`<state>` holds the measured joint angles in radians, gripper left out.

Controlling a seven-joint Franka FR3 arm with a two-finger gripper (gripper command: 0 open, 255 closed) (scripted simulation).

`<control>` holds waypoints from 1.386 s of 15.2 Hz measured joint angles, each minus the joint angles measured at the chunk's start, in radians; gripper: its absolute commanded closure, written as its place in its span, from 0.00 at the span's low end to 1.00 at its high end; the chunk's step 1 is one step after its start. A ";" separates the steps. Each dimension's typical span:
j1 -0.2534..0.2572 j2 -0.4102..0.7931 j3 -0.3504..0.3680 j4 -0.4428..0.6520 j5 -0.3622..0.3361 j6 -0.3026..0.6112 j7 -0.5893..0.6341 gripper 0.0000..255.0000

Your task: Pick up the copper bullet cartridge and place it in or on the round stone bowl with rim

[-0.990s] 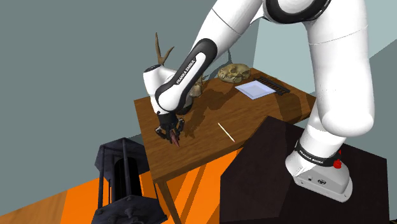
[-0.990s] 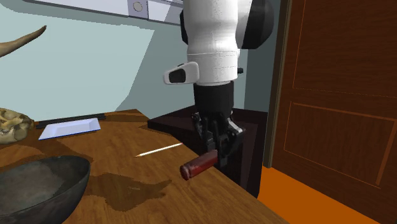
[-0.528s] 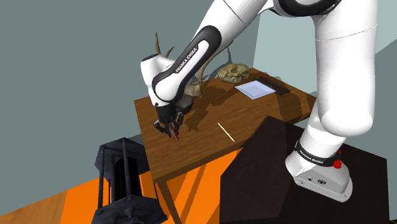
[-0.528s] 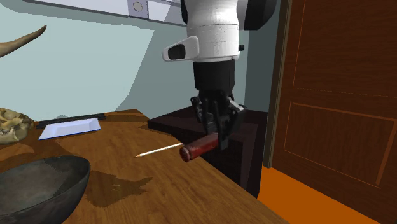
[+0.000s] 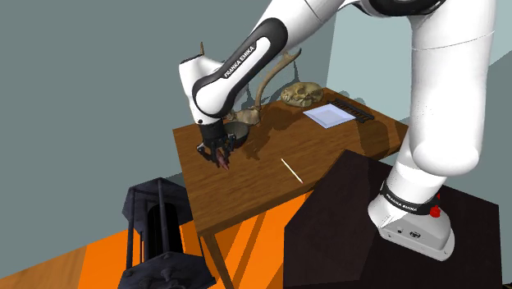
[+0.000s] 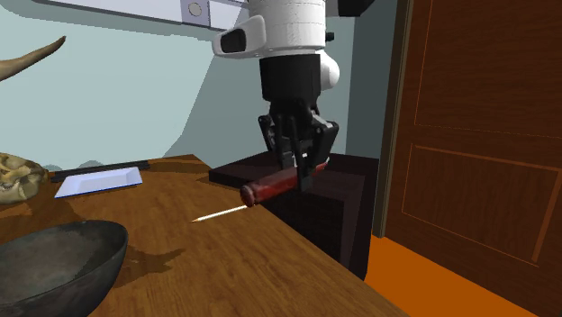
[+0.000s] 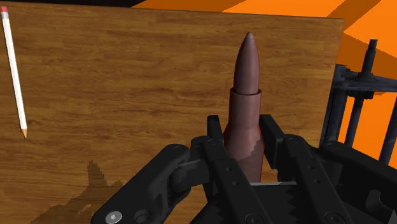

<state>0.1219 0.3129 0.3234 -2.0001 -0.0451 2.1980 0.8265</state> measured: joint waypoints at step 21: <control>-0.201 0.373 -0.140 0.623 -0.055 -0.260 -0.353 1.00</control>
<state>-0.0794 0.6855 0.1832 -1.3774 -0.0998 1.9384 0.4736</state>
